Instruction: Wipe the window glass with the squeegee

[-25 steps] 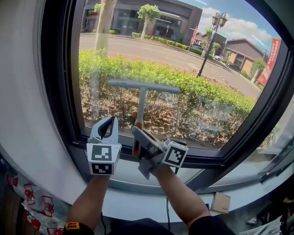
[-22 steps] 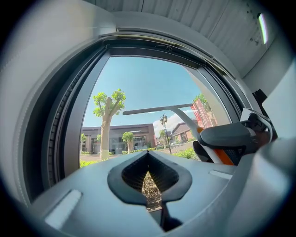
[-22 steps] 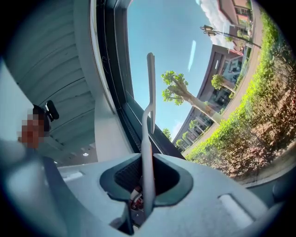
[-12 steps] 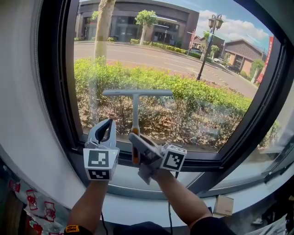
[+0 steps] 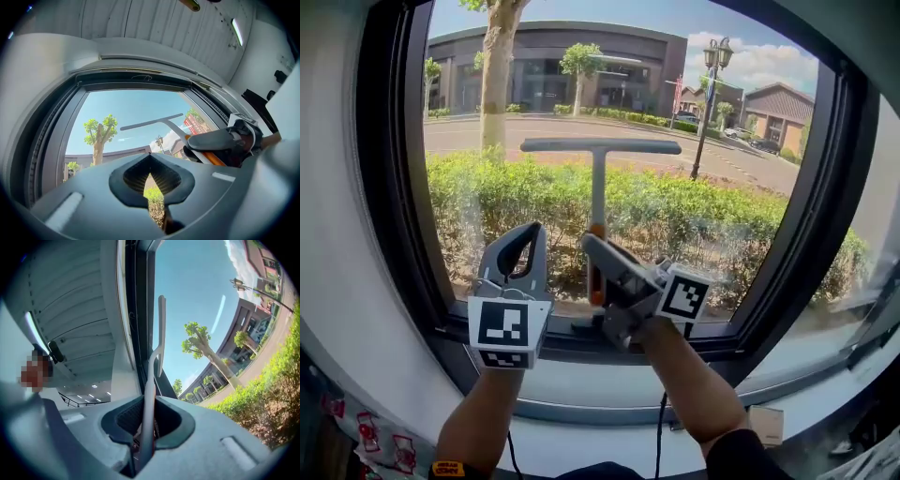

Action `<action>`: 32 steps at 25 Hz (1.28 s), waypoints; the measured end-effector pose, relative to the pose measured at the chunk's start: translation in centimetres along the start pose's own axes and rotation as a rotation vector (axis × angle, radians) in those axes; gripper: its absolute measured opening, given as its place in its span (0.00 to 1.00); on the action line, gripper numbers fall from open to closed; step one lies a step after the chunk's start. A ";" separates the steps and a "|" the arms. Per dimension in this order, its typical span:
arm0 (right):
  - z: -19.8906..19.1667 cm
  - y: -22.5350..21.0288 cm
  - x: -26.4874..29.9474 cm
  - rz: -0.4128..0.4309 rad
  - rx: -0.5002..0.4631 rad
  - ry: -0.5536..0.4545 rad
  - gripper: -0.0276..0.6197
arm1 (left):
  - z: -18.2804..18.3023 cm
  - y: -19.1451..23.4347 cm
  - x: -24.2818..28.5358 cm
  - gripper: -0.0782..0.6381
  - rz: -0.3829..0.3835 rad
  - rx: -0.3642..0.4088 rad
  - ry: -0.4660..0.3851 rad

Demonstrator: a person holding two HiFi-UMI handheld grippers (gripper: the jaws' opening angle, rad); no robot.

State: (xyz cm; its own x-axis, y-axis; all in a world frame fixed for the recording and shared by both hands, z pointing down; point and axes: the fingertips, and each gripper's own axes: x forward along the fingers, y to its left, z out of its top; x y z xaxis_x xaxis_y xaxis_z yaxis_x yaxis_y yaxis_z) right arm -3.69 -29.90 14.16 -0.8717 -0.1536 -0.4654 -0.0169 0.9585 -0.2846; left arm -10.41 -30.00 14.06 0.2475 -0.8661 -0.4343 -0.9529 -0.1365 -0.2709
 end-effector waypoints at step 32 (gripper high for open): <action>3.3 -1.9 -5.5 0.013 0.092 -0.044 0.12 | -1.9 -6.7 3.4 0.13 -0.060 0.006 0.071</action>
State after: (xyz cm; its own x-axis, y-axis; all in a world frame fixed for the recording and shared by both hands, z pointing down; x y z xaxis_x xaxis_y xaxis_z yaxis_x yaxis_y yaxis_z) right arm 2.74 -31.70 14.49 -0.8489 -0.1537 -0.5056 0.0412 0.9346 -0.3533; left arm -3.49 -32.92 16.03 0.2907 -0.8884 -0.3553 -0.9356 -0.1862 -0.2998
